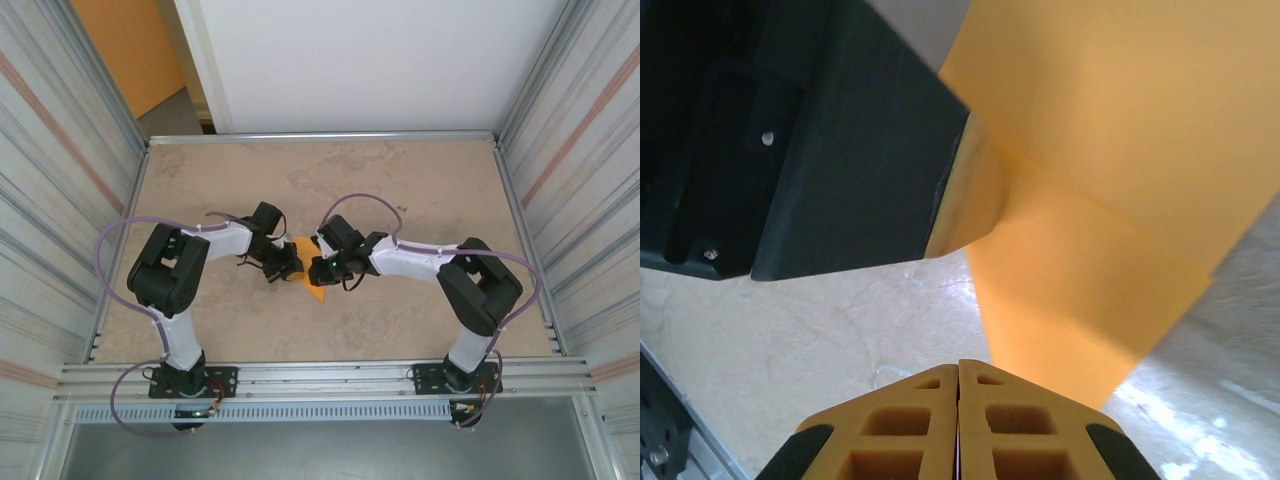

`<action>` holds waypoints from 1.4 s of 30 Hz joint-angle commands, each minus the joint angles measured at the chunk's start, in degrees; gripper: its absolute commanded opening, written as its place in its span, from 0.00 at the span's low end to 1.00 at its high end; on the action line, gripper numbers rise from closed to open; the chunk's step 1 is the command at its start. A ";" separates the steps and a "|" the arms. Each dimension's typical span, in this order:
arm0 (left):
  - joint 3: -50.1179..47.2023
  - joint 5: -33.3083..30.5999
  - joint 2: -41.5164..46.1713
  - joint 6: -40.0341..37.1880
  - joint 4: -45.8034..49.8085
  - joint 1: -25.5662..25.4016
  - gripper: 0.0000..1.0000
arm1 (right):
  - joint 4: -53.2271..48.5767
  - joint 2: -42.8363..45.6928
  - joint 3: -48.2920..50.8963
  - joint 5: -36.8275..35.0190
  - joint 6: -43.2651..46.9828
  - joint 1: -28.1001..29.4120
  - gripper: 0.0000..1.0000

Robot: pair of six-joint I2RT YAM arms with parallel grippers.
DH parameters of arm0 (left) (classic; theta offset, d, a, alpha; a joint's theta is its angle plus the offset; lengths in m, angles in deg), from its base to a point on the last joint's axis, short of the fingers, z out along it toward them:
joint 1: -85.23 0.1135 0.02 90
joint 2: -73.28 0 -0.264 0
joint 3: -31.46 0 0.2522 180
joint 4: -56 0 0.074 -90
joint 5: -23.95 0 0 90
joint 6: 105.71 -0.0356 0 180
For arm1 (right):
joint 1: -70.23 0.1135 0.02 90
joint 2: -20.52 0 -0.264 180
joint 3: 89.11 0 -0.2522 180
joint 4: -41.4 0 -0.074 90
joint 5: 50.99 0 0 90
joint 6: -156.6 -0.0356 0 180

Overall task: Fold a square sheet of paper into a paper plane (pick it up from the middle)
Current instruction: Third fold the triangle at the center of the table.

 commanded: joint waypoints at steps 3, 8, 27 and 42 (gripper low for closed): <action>-2.92 -5.44 -2.42 0.14 2.49 -0.03 0.02 | 2.27 -3.53 -0.74 3.54 -0.23 0.02 0.06; -2.89 -5.24 -2.50 0.19 2.43 0.07 0.02 | 2.88 -5.96 -1.66 4.26 -0.19 -0.08 0.05; -3.89 -6.67 -4.44 -0.13 3.04 0.43 0.02 | 2.92 -7.58 -2.41 4.07 1.00 -0.51 0.05; -5.99 -9.05 -6.03 -1.22 3.26 1.91 0.02 | -3.32 -4.04 3.70 5.59 2.79 -0.02 0.04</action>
